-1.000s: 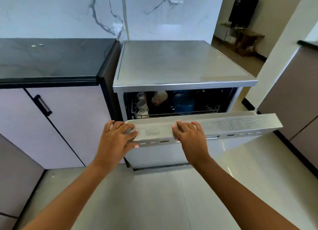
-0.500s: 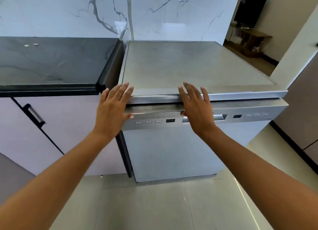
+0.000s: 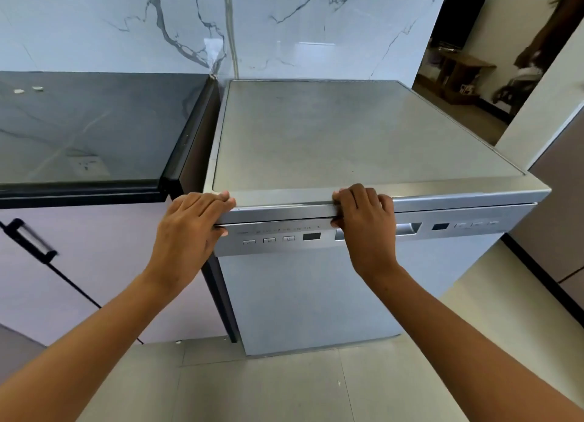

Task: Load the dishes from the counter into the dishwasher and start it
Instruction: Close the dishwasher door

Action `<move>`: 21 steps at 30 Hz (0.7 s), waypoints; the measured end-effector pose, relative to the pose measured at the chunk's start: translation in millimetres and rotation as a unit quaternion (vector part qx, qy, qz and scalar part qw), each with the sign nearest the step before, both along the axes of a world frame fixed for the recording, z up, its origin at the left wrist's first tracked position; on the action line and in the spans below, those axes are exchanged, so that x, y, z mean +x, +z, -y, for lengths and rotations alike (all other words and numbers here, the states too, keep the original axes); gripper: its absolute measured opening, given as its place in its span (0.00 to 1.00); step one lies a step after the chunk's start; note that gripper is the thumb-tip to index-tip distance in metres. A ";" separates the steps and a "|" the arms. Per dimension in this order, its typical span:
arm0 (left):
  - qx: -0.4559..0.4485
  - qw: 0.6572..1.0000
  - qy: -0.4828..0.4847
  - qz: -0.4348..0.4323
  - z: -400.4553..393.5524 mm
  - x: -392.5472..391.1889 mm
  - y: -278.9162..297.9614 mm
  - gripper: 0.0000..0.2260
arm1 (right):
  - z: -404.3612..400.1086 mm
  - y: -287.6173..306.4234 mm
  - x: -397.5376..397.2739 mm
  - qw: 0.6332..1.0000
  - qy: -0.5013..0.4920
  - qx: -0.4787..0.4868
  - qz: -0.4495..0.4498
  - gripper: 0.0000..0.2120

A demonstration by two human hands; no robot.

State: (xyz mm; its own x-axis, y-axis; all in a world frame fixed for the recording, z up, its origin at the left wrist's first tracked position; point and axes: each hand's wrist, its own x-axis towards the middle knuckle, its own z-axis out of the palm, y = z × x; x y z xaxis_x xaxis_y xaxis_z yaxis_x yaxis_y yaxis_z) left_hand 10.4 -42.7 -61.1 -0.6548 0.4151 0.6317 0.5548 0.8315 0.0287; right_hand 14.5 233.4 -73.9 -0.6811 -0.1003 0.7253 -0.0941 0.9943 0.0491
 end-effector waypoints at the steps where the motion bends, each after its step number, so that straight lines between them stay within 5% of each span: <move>1: -0.006 1.000 -0.002 -0.002 0.4 -1.1 -0.1 0.25 | -0.1 -0.8 0.6 1.000 0.004 -0.006 -0.002 0.16; 17: 0.039 0.999 0.031 -0.004 -7.5 6.5 -16.8 0.26 | 23.4 0.2 21.0 0.998 -0.036 -0.042 0.035 0.23; 21: 0.030 1.000 0.005 0.007 -2.9 3.3 -15.0 0.27 | 49.7 -20.8 52.1 0.998 0.044 0.039 0.012 0.29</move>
State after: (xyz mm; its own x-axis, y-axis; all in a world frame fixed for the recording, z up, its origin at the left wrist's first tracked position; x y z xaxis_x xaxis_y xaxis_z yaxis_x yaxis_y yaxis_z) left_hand 13.7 -39.8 -76.1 -0.6677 0.3700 0.6460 0.5461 0.8332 0.0873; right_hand 66.7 183.7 -94.7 -0.6834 -0.2167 0.6971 -0.1838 0.9752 0.1229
